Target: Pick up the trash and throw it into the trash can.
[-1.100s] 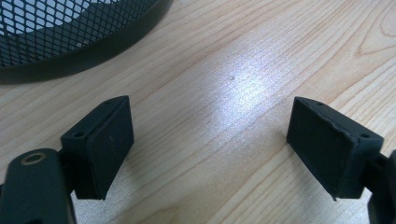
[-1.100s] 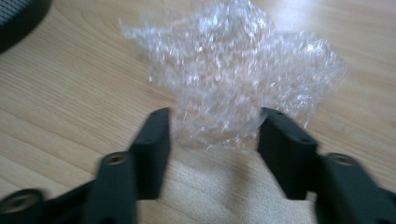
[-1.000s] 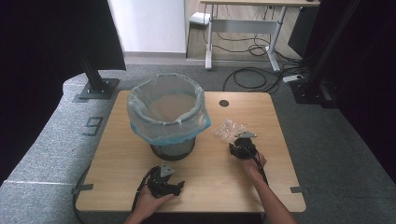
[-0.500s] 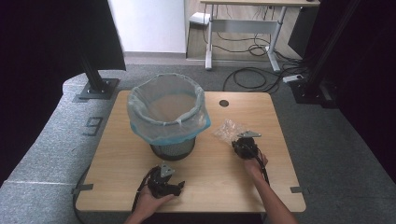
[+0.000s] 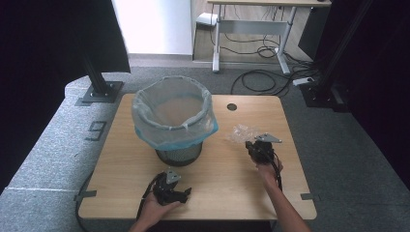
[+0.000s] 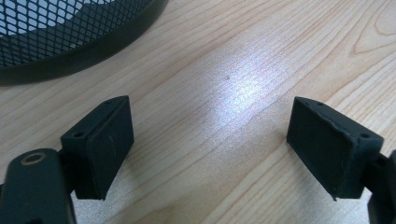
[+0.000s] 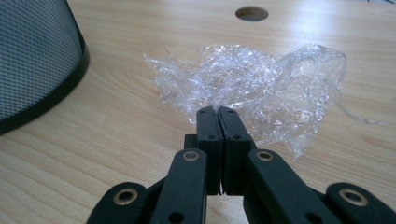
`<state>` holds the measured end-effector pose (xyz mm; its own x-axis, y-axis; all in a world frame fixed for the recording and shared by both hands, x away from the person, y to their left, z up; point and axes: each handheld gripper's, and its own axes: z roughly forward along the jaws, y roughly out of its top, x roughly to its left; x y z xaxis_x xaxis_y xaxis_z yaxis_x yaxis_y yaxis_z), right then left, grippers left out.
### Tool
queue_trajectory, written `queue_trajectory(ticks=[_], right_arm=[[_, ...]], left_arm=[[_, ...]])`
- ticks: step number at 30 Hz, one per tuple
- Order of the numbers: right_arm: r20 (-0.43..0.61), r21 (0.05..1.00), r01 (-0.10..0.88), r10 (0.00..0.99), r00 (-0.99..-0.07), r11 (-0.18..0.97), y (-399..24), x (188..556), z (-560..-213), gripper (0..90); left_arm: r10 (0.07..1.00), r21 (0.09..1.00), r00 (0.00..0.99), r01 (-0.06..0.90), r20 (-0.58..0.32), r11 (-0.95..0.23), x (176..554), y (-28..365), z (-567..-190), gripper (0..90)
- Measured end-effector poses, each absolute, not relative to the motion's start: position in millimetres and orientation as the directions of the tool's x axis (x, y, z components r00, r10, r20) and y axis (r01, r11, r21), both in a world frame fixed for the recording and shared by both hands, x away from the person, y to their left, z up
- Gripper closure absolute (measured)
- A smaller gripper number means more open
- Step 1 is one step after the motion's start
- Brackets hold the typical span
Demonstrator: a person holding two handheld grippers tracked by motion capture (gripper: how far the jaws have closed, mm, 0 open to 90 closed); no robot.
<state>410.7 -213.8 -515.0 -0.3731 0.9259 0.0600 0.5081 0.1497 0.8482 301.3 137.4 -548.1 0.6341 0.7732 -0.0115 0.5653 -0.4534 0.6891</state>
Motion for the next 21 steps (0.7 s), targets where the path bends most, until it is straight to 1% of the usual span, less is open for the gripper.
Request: queue_trajectory(ticks=[11, 17, 21], right_arm=[[0.09, 0.88, 0.462, 0.918, -0.387, 0.109, -217, 400, -498, 87.8], [0.062, 0.9, 0.419, 0.918, -0.392, 0.118, -216, 395, -489, 87.8], [0.071, 0.907, 0.408, 0.913, -0.402, 0.109, -216, 392, -482, 87.8]], left_arm=[[0.773, 0.689, 0.635, 0.565, -0.011, -0.454, 301, 137, -548, 14.7], [0.773, 0.689, 0.634, 0.565, -0.011, -0.454, 301, 137, -548, 14.7], [0.773, 0.689, 0.634, 0.565, -0.011, -0.454, 301, 137, -548, 14.7]])
